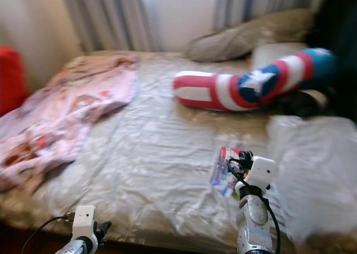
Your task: Clean up the room
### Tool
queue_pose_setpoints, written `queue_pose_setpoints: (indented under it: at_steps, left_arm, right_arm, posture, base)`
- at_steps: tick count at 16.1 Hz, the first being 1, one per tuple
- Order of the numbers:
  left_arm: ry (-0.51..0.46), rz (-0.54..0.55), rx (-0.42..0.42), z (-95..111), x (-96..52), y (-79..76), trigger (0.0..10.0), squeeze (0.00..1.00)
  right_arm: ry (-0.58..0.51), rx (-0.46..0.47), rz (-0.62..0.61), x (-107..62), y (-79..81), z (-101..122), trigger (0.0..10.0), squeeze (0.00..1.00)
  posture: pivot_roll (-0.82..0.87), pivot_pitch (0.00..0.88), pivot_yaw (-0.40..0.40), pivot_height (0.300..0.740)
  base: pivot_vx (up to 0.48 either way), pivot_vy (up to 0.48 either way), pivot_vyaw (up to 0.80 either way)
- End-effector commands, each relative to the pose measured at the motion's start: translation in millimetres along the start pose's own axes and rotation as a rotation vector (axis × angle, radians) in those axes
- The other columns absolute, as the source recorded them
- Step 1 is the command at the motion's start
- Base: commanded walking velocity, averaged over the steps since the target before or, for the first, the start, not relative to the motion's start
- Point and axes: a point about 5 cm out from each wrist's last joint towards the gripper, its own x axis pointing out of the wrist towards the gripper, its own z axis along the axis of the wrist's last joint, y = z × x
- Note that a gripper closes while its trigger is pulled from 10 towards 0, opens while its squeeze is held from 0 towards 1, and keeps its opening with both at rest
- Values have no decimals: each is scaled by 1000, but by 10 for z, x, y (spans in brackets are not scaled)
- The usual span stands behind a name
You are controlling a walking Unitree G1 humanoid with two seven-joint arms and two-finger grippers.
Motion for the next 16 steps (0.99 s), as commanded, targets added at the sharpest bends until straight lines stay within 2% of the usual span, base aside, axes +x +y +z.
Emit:
queue_pose_setpoints:
  at_steps: [1, 16]
  left_arm:
    - [16, 16, -11, -35, -16, 53, 10000, 0]
    - [14, 13, -14, -38, -15, 35, 10000, 0]
  right_arm:
    - [-17, 3, 14, 37, 48, 47, 10000, 0]
    - [-13, -1, 12, 33, 29, 38, 10000, 0]
  posture:
    - [12, 0, 39, 740]
    - [9, 0, 38, 740]
  base:
    - [0, 0, -756]
    - [36, 0, -756]
